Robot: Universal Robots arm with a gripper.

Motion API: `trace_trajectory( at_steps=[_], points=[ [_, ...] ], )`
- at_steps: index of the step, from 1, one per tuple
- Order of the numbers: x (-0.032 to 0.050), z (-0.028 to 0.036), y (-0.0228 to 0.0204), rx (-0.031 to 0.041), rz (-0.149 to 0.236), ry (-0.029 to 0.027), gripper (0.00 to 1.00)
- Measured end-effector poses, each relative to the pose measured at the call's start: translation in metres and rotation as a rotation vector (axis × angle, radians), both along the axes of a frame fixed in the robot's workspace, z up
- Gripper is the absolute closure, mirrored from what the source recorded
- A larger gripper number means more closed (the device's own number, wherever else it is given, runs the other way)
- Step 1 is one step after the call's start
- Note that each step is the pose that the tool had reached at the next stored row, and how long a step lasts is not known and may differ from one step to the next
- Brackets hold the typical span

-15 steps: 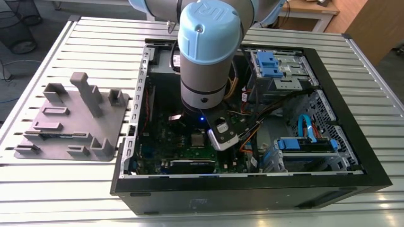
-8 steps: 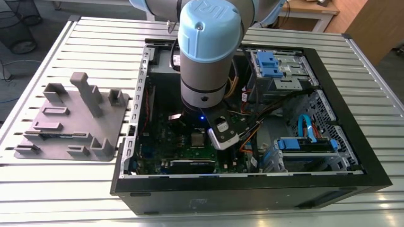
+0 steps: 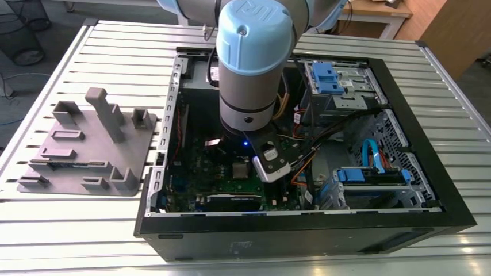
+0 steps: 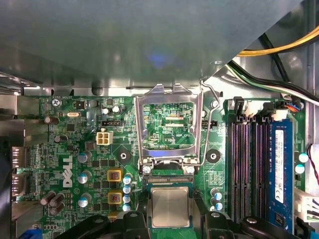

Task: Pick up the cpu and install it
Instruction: 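Place the cpu into insertion slot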

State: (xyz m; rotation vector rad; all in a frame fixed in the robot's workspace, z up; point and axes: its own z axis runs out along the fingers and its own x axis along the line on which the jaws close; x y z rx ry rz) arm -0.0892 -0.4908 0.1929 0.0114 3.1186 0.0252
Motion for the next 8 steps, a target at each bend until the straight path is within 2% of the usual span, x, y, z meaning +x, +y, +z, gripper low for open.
trace_trajectory(
  at_steps=[8],
  points=[
    [0.0000, -0.0007, 0.0001, 0.0002, 0.000, 0.0000, 0.56]
  ],
)
